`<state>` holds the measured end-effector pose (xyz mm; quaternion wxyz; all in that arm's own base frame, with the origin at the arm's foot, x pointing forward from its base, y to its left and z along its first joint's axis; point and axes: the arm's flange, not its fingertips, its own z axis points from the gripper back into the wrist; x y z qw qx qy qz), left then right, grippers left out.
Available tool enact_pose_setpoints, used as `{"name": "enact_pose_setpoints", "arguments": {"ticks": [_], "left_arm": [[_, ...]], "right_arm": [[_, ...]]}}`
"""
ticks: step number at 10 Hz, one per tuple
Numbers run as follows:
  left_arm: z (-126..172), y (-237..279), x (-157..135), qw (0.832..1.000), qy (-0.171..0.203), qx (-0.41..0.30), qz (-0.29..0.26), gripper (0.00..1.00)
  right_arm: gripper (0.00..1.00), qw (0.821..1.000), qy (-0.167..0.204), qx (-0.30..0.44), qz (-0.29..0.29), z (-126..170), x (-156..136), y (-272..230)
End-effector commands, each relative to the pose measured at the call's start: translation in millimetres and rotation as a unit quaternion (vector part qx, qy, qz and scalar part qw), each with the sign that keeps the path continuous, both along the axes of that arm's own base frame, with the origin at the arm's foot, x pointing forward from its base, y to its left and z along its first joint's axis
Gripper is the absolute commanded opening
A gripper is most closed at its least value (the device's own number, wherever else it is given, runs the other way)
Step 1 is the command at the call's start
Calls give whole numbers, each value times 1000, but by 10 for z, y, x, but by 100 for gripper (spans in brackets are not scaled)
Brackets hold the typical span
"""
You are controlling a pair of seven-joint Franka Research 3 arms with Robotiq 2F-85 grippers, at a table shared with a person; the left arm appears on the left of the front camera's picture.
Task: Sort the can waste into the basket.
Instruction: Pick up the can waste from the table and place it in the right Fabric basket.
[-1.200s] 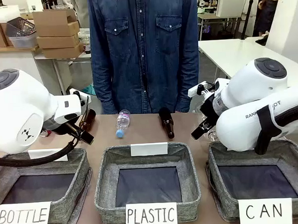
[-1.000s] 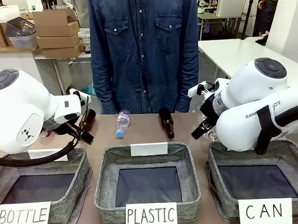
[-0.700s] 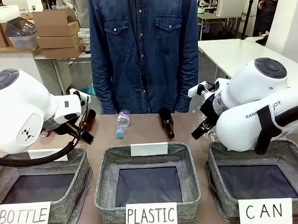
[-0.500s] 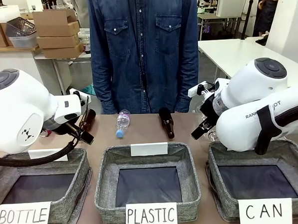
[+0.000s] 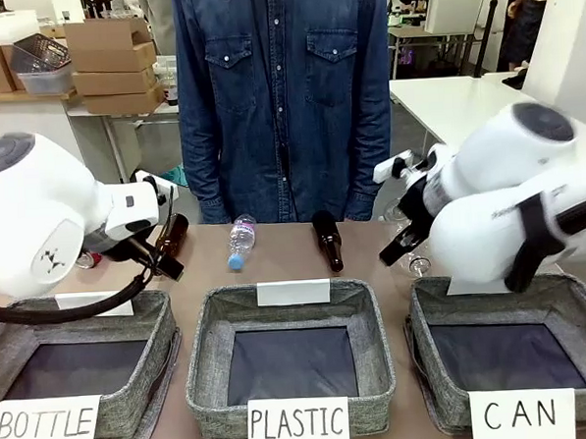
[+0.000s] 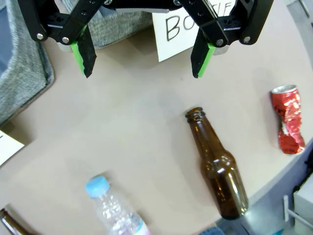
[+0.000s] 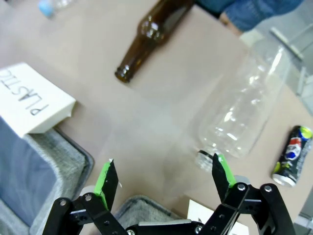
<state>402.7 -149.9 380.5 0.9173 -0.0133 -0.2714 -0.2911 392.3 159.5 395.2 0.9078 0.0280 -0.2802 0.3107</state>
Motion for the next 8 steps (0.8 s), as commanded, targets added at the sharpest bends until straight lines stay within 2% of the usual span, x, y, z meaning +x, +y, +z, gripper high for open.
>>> {"name": "enact_pose_setpoints", "arguments": {"ticks": [1,2,3,4,5,6,7,8], "left_arm": [[865,331,-618,1000,27,-3,-1,100],[1151,410,-981,999,-25,-43,1,100],[1257,358,-1213,995,-75,-67,15,100],[1214,200,-1267,993,-93,-73,-2,100],[1297,174,-535,999,-37,-39,9,100],[1297,174,-535,999,-37,-39,9,100],[1698,191,-826,996,-71,-55,4,100],[1653,161,-739,987,19,-135,-84,100]], "right_arm": [[100,997,-18,70,12,892,-458,-697],[100,995,-35,91,-10,1104,-706,-861],[100,994,-53,82,-54,1147,-861,-885],[100,993,-70,66,-75,1102,-912,-867],[100,992,-76,48,-88,1019,-901,-825],[100,993,-60,94,-37,1484,-520,-865],[100,992,-74,82,-54,1575,-581,-938],[100,992,-31,115,-31,1491,-565,-983]]}}
